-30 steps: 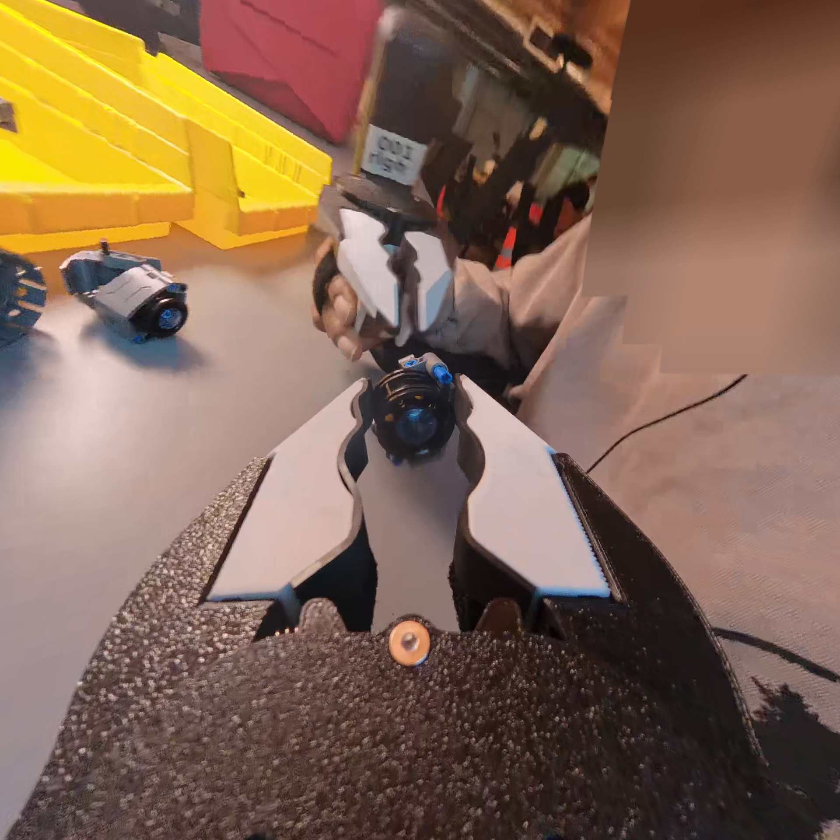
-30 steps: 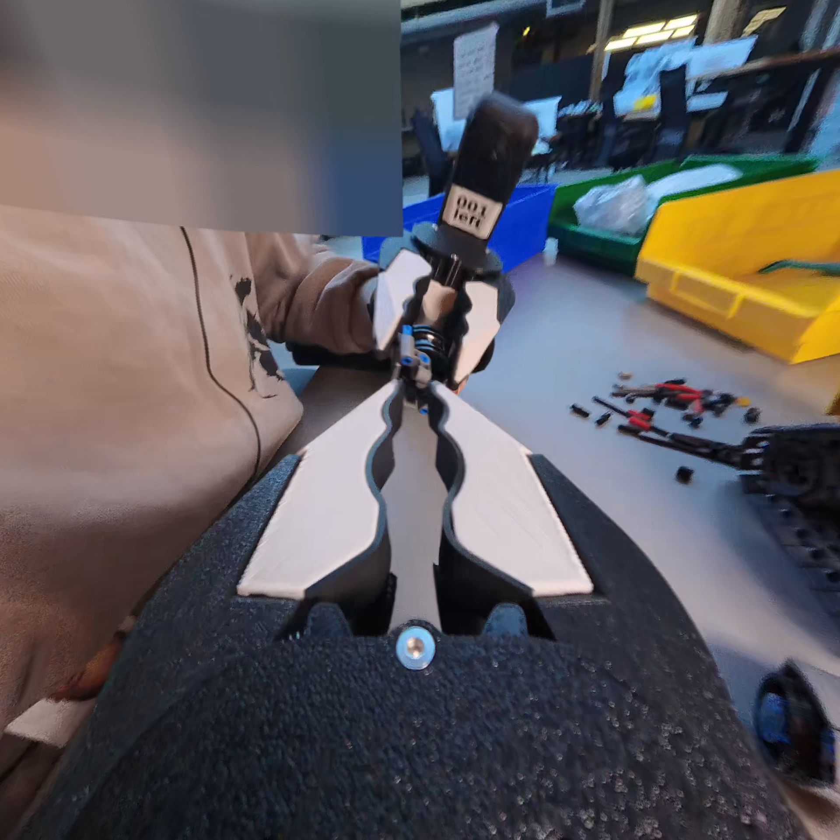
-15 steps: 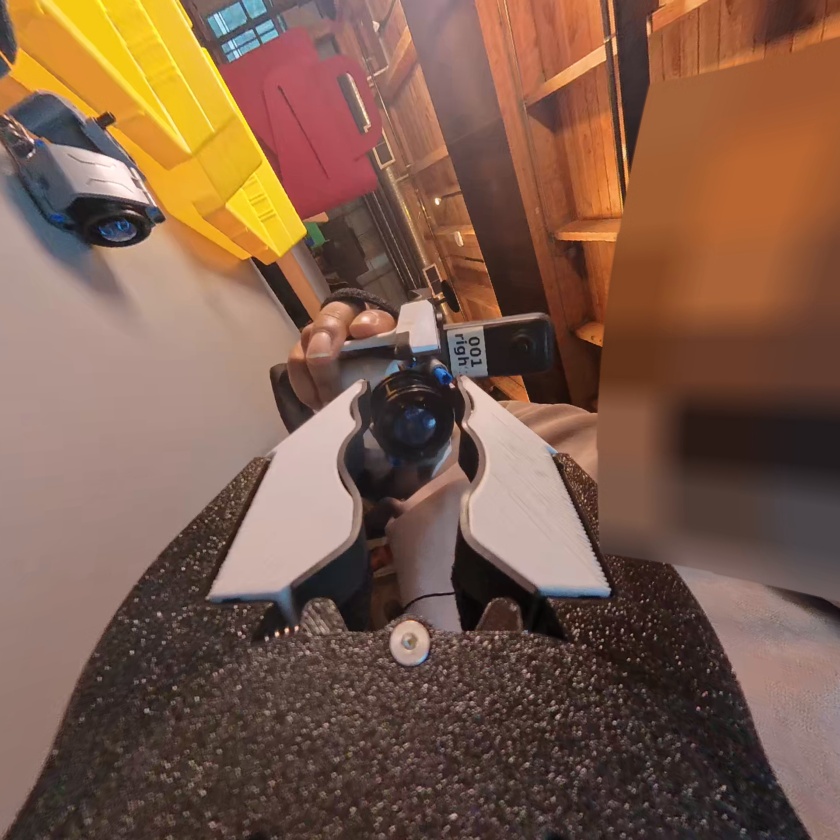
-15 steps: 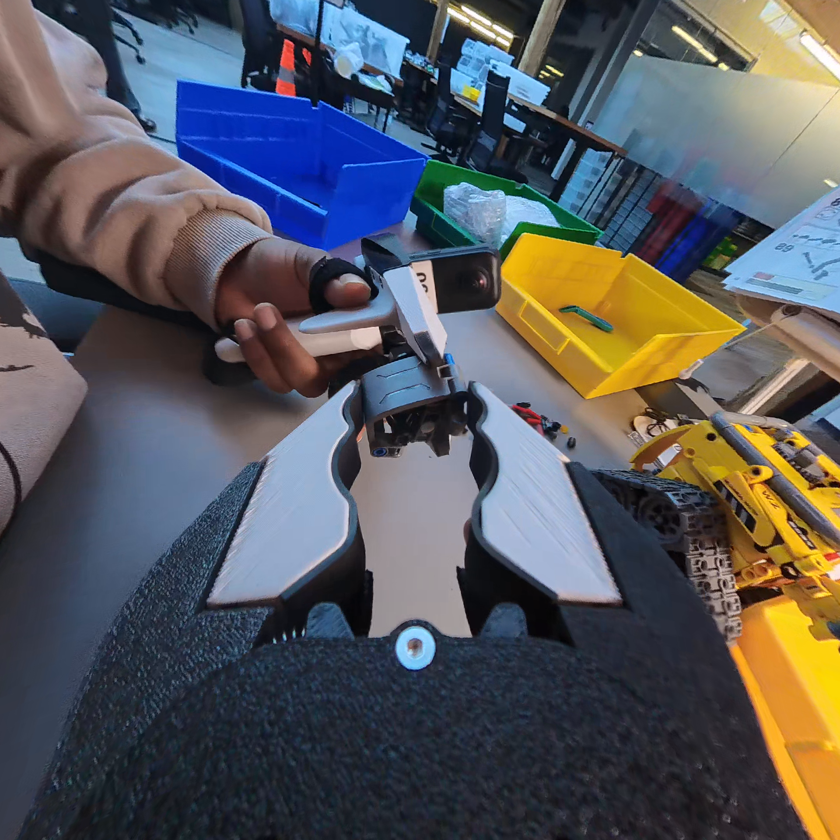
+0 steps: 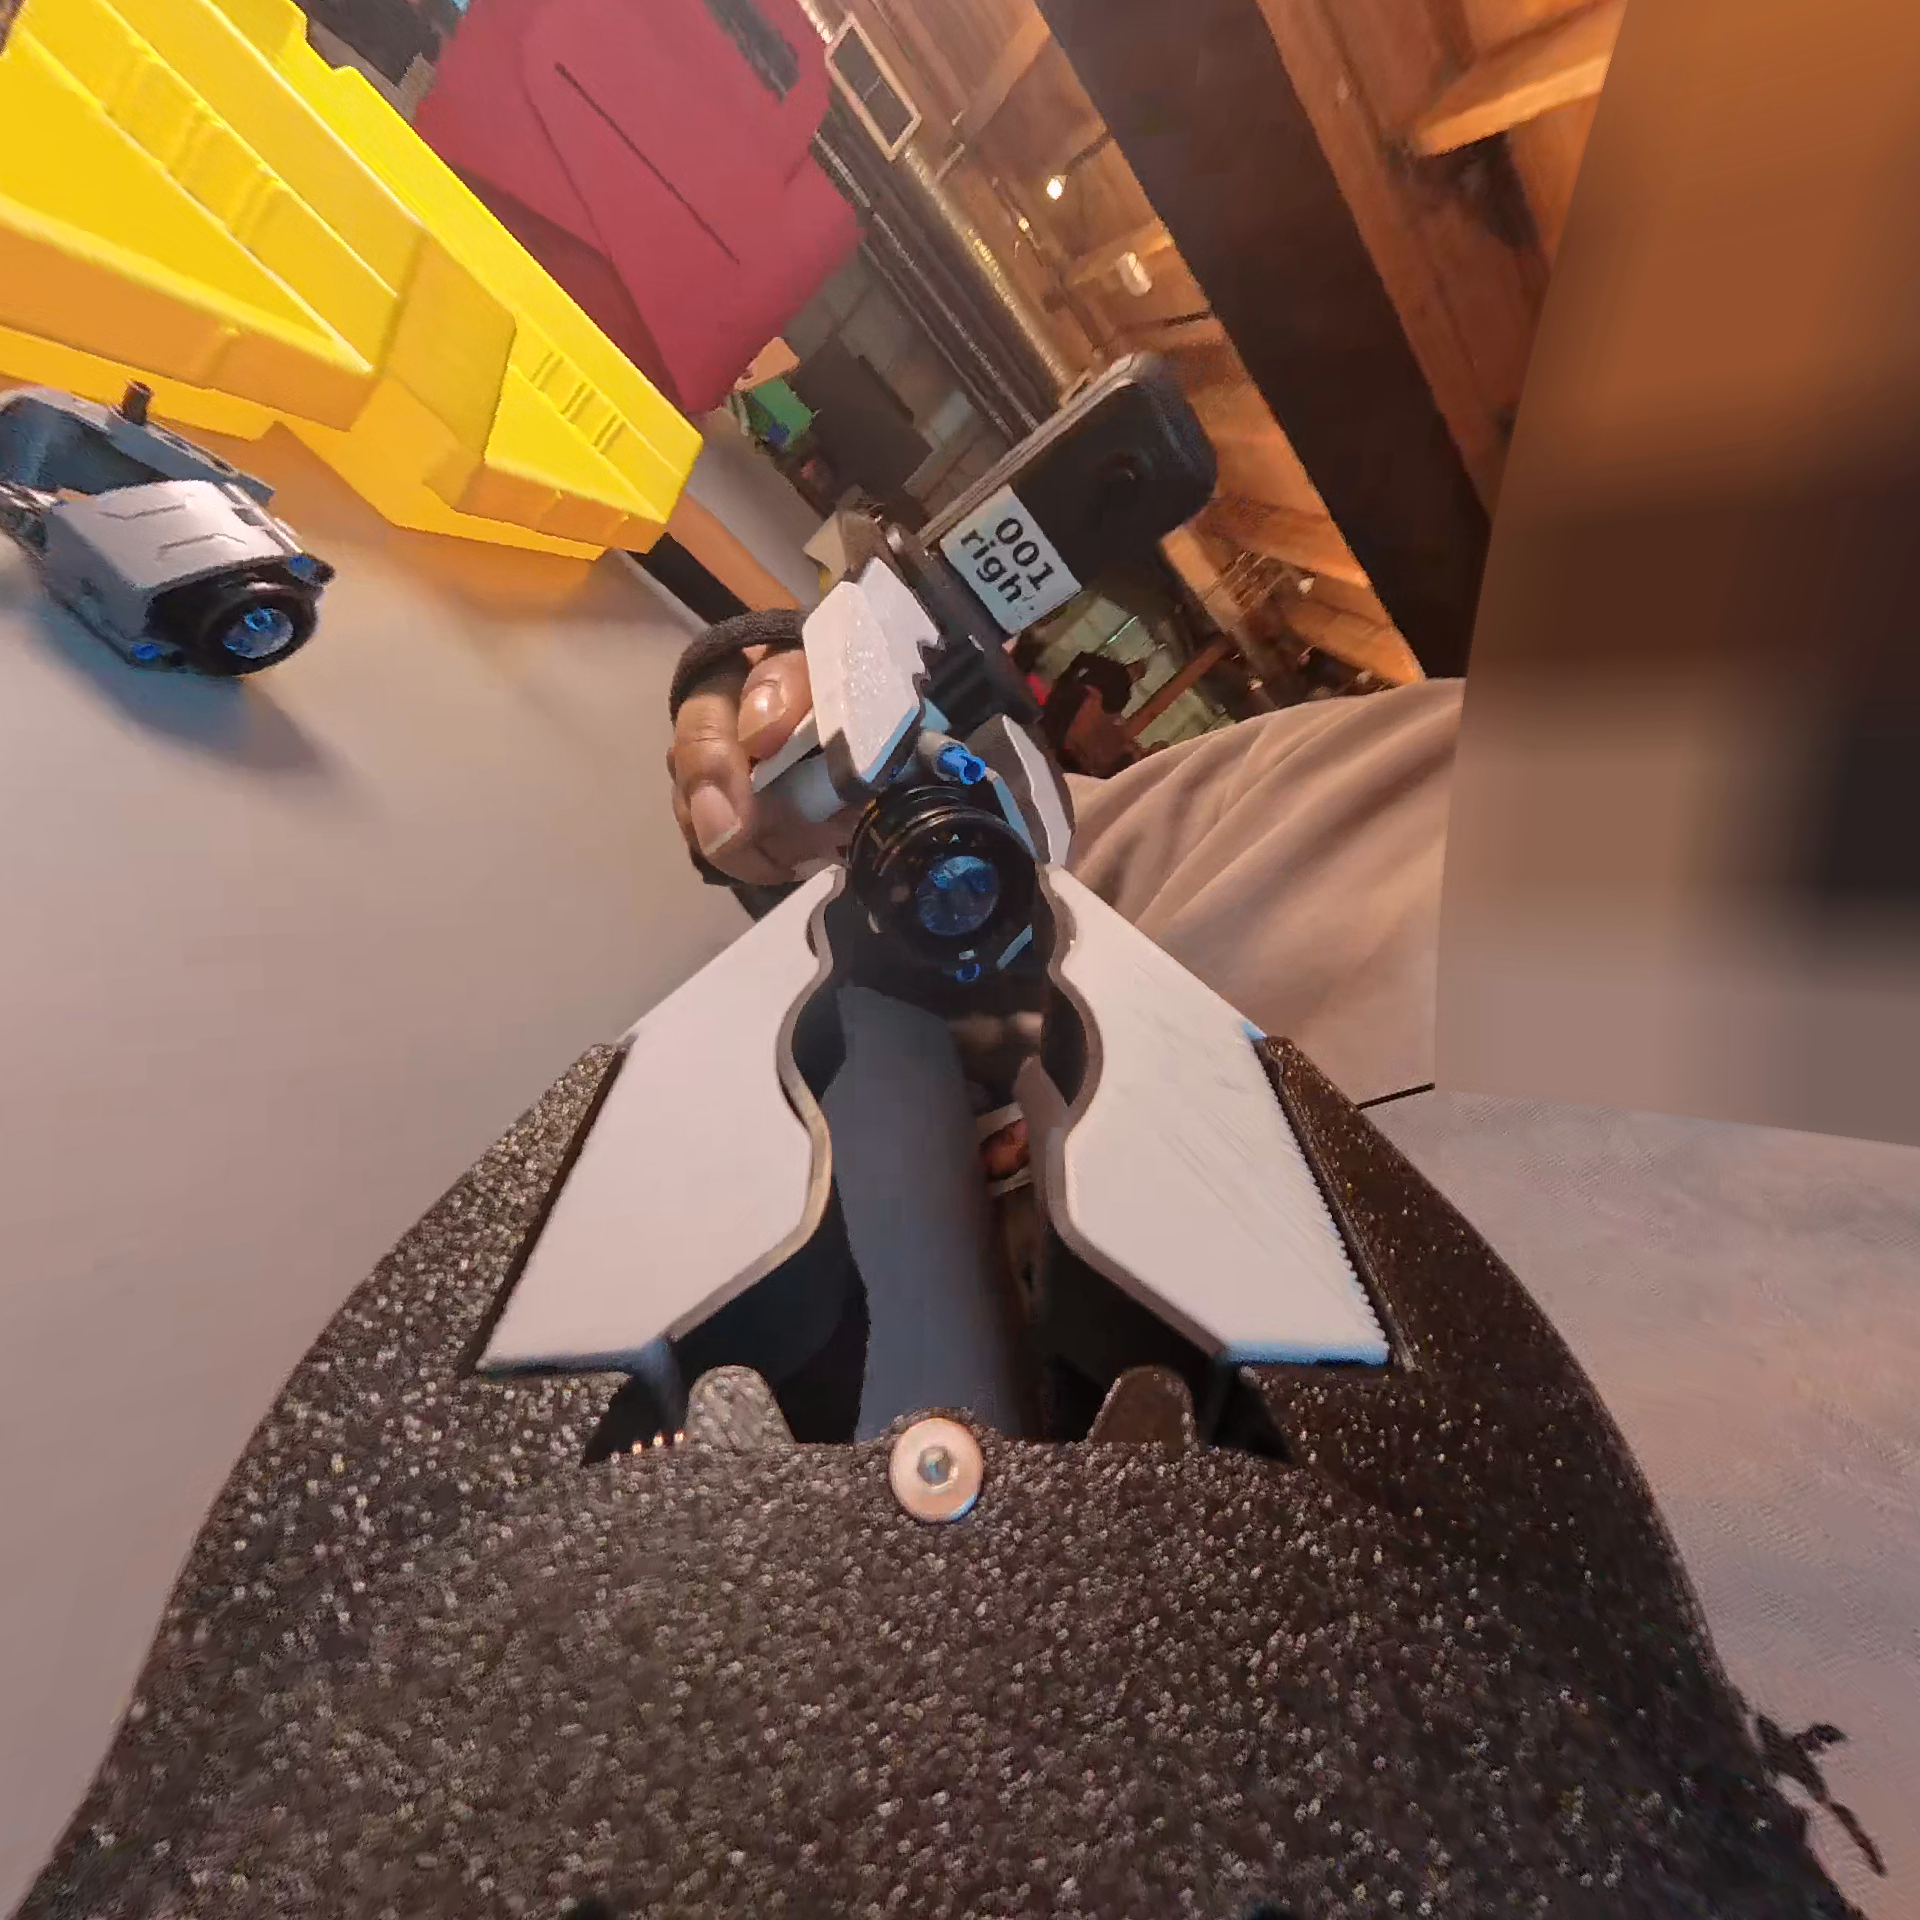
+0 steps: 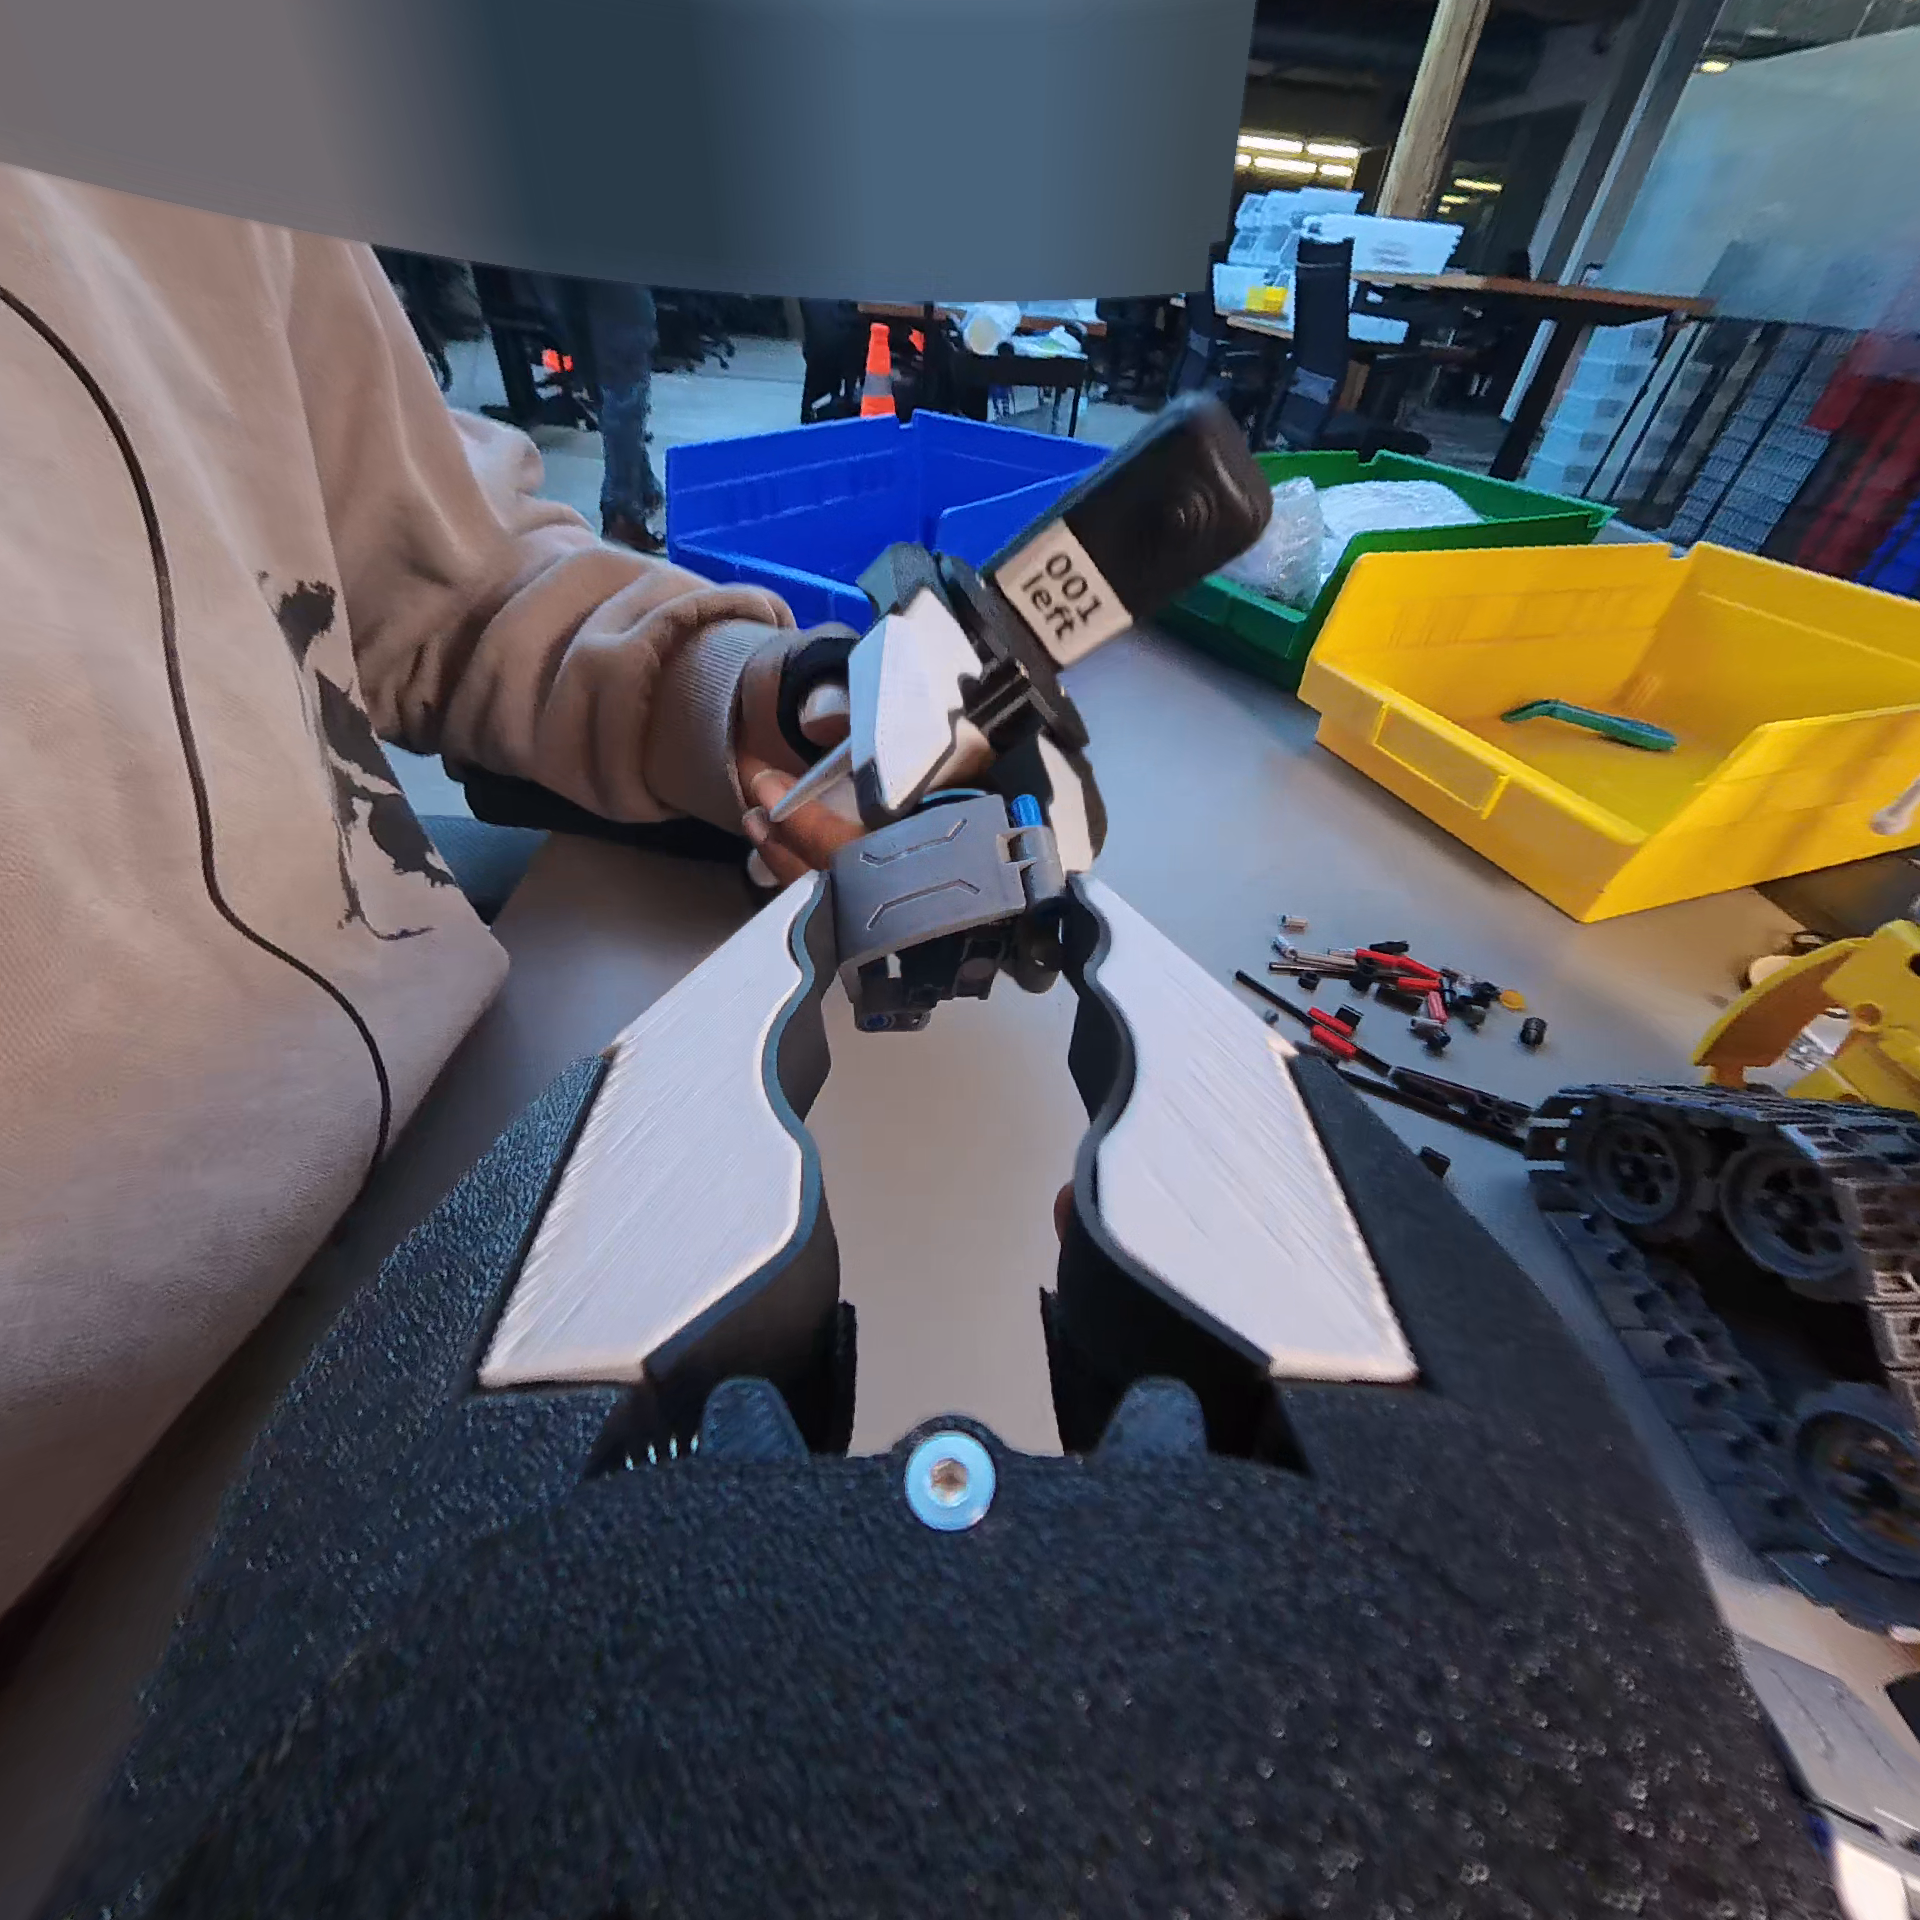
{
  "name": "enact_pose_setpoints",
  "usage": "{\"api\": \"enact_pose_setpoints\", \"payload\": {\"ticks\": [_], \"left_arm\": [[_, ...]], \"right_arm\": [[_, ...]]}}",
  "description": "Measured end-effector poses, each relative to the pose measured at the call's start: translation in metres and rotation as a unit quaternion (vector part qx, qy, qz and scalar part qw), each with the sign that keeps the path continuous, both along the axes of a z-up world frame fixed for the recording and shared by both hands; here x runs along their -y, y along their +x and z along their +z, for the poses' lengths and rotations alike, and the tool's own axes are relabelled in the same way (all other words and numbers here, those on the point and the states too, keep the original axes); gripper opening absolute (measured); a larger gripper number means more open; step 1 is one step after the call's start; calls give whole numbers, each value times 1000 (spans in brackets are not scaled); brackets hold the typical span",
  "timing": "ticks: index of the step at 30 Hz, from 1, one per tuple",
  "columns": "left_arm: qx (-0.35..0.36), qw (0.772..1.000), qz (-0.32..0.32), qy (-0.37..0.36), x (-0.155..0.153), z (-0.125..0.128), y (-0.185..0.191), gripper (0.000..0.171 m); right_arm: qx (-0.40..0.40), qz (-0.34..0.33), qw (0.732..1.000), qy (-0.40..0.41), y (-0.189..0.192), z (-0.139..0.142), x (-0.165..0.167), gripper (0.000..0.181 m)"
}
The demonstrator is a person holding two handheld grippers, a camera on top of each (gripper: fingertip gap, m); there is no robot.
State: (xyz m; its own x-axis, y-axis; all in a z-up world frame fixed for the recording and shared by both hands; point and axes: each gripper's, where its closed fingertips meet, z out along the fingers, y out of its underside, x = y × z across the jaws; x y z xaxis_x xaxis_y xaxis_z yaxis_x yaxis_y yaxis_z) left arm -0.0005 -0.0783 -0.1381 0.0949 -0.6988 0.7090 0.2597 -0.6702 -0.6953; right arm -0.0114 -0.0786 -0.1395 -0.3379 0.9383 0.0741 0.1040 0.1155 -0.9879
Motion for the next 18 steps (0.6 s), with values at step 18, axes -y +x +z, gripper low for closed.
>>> {"api": "enact_pose_setpoints", "payload": {"ticks": [18], "left_arm": [[-65,996,18,54,4,-1,2,27]], "right_arm": [[20,44,999,-15,12,-3,3,39]]}}
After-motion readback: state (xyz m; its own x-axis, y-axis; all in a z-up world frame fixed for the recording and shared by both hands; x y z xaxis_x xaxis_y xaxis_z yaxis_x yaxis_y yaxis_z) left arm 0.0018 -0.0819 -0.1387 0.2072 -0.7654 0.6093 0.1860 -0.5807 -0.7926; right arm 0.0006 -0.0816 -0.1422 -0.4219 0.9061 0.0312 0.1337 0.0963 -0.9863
